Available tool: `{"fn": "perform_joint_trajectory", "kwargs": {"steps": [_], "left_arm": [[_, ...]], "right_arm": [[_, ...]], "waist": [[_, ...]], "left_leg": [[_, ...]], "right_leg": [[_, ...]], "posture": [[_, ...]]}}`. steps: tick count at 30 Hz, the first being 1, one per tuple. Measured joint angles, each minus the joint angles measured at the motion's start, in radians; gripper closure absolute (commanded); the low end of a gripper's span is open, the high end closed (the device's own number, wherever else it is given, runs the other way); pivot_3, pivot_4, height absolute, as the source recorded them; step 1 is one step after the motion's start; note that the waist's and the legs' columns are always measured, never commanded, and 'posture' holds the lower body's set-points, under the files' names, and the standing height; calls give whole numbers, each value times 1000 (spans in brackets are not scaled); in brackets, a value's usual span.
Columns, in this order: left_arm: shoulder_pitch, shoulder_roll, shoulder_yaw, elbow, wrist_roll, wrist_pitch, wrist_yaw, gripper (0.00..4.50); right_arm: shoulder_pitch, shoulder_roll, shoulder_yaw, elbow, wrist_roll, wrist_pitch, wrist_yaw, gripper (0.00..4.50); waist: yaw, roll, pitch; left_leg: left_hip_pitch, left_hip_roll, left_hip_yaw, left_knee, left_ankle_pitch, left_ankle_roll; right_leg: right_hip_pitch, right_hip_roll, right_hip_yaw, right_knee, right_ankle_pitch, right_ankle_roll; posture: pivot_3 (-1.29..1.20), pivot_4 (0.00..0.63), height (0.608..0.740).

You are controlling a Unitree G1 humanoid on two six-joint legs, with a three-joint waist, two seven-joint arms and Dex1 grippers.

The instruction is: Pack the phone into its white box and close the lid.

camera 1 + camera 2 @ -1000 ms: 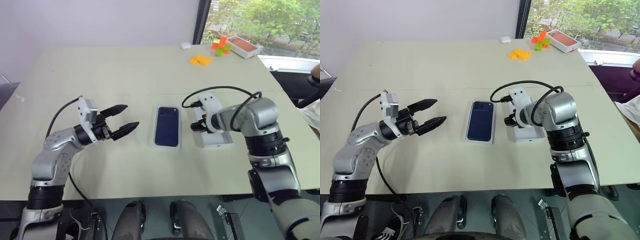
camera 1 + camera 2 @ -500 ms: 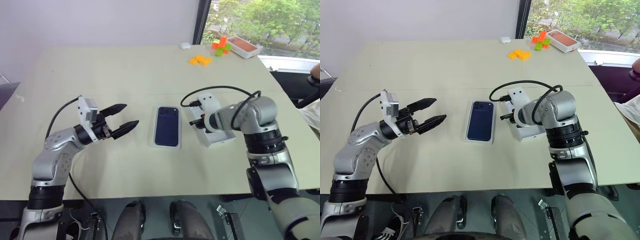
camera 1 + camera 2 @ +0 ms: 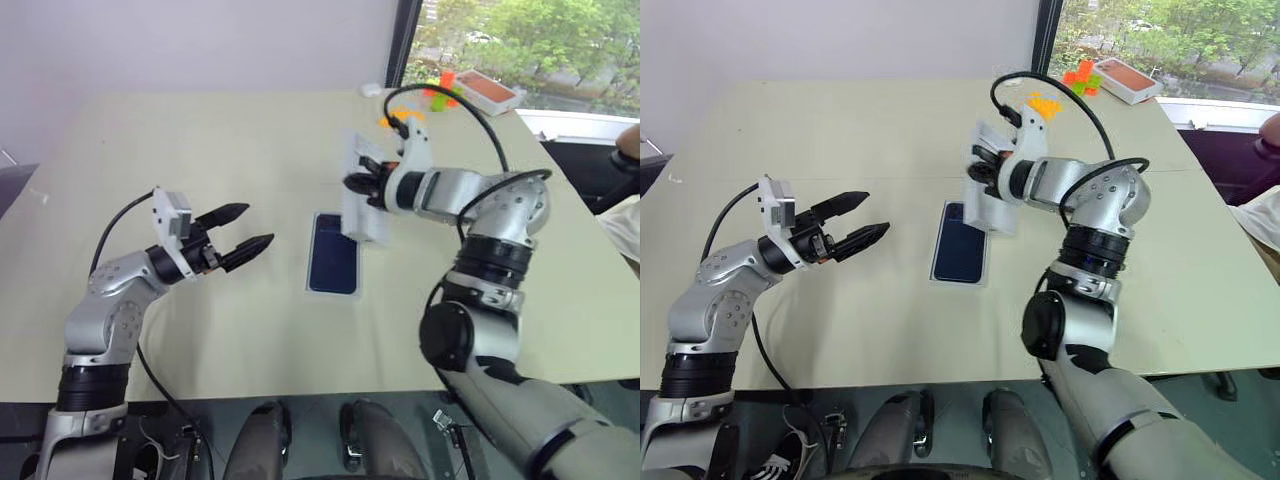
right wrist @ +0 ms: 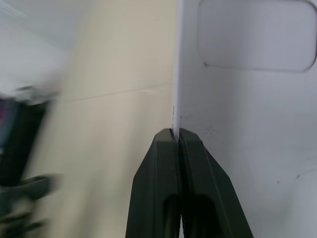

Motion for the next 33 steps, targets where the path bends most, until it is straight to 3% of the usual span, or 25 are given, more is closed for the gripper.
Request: {"fn": "perform_joint_trajectory", "kwargs": {"steps": [5,14,22,33], "left_arm": [[-26,0,3,17,-1,0,7,0],[-21,0,16,16,-13,15,39,0],[-2,27,56,-11,-58,64,42,0],[24,28,60,-39,-79,85,41,0]], "right_arm": [[-63,119,-184,6,158,23,-41,4490],[-32,136,-298,78,316,48,-144,4490],[23,129,-285,85,489,53,-227,4490],[206,98,-92,141,682,-84,-324,4490]], "waist": [[2,0,0],[-1,0,0],[-4,1,0],[-4,1,1]], "left_leg": [[0,0,0,0,0,0],[-1,0,0,0,0,0],[-1,0,0,-1,0,0],[-1,0,0,-1,0,0]], "right_leg": [[0,-1,0,0,0,0],[0,-1,0,-1,0,0],[0,-1,0,-2,0,0],[0,-1,0,-2,0,0]], "posture": [[0,150,740],[0,150,740],[0,150,740],[0,150,740]]}}
